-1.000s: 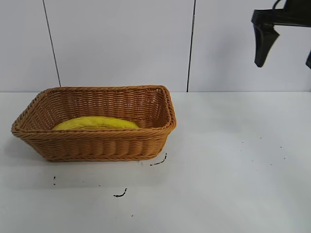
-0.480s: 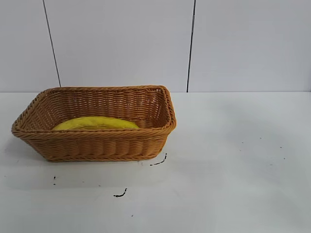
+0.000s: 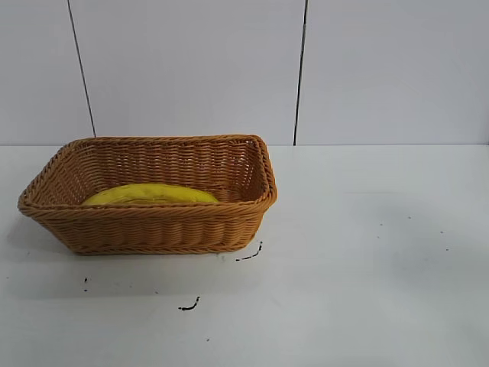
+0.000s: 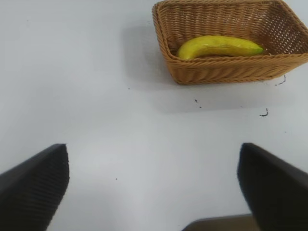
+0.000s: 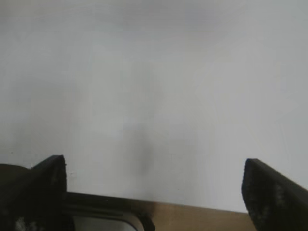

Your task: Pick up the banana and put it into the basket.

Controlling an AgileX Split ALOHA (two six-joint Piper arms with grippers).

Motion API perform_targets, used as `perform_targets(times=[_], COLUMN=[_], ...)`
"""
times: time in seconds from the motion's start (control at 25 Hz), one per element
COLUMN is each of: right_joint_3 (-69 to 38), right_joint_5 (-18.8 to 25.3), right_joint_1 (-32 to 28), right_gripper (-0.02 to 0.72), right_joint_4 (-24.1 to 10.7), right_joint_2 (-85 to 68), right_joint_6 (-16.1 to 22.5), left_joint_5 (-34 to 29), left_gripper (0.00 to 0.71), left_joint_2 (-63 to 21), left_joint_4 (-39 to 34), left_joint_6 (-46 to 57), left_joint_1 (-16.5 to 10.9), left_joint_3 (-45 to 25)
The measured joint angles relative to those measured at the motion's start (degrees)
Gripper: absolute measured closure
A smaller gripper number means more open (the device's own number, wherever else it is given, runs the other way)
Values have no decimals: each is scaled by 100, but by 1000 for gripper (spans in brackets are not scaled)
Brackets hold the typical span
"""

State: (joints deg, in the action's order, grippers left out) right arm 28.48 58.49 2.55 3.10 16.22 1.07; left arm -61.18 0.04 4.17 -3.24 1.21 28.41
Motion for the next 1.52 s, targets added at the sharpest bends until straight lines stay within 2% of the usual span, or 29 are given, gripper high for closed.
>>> perform_targets(times=[0.68, 1.04, 1.52], right_joint_3=[-6, -6, -6], right_joint_5=[-6, -6, -5], right_joint_1=[0, -258, -265], right_gripper=[11, 11, 11], right_joint_4=[-36, -90, -130], right_joint_2=[-1608, -1645, -1645], right_joint_6=[54, 54, 54], left_joint_5=[0, 0, 0], left_gripper=[20, 20, 20], left_joint_2=[0, 0, 0], left_joint_4=[0, 0, 0], left_joint_6=[0, 0, 0], left_joint_1=[0, 0, 0], left_joint_3=[0, 0, 0])
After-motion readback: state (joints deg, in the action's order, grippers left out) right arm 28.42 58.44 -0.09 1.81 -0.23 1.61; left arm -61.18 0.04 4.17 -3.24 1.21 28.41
